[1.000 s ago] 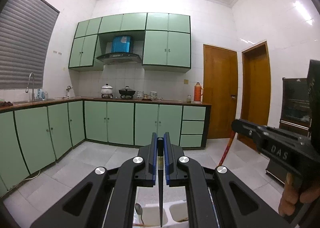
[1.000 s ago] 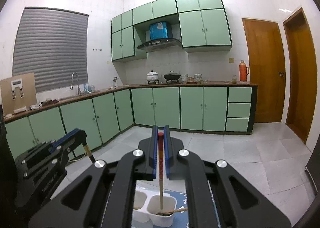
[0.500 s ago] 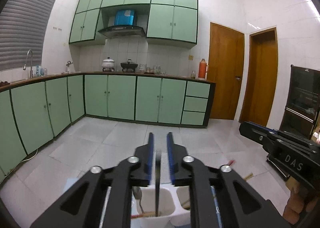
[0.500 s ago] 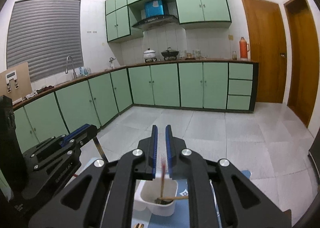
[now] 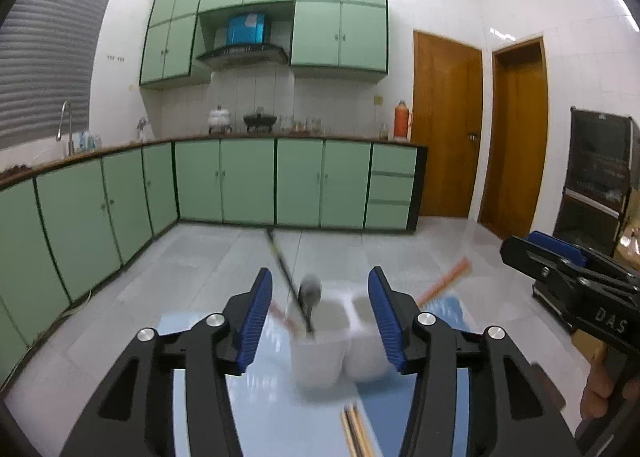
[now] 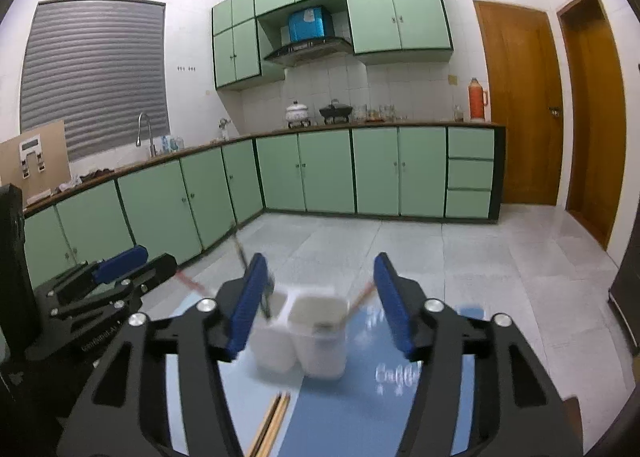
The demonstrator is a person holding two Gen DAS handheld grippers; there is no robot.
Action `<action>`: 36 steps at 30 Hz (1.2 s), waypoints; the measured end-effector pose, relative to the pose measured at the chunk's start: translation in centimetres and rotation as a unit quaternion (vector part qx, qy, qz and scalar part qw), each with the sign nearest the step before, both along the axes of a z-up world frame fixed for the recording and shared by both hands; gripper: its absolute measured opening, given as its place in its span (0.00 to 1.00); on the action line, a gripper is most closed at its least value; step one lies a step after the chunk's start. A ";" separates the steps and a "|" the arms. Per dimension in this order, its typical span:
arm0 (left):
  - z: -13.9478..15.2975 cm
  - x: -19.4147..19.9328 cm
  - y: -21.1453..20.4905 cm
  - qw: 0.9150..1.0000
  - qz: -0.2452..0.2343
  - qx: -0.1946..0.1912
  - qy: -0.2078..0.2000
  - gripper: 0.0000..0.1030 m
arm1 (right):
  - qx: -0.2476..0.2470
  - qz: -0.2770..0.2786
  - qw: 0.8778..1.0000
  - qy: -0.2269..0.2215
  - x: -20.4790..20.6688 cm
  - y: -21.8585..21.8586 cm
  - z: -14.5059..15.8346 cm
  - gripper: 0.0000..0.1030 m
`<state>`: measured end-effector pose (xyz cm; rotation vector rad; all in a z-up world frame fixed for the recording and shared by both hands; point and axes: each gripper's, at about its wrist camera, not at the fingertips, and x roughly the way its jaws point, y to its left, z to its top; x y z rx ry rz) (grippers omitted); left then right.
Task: Organize utensils
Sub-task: 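Open both tools to release the chopsticks and pull back, then move both tools over the chopstick pile and close the right tool on a wooden chopstick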
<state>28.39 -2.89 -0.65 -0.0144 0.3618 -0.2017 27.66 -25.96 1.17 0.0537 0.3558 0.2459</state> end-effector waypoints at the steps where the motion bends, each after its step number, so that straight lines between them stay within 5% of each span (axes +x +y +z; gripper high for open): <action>1: -0.6 -0.6 0.1 1.000 -0.002 -0.001 0.008 0.49 | -0.002 0.001 1.000 0.008 -0.7 -0.1 -0.7 0.60; 13: -11.6 -6.4 1.6 0.987 0.000 0.020 0.158 0.50 | -0.015 -0.003 0.988 0.150 -8.0 1.5 -12.6 0.68; 25: -16.4 -9.6 2.2 0.983 -0.005 0.009 0.183 0.50 | -0.031 0.003 0.981 0.190 -12.2 3.8 -18.4 0.66; 36: -17.7 -10.9 2.8 0.978 0.003 0.017 0.209 0.50 | -0.056 0.032 0.976 0.206 -13.8 5.8 -19.5 0.65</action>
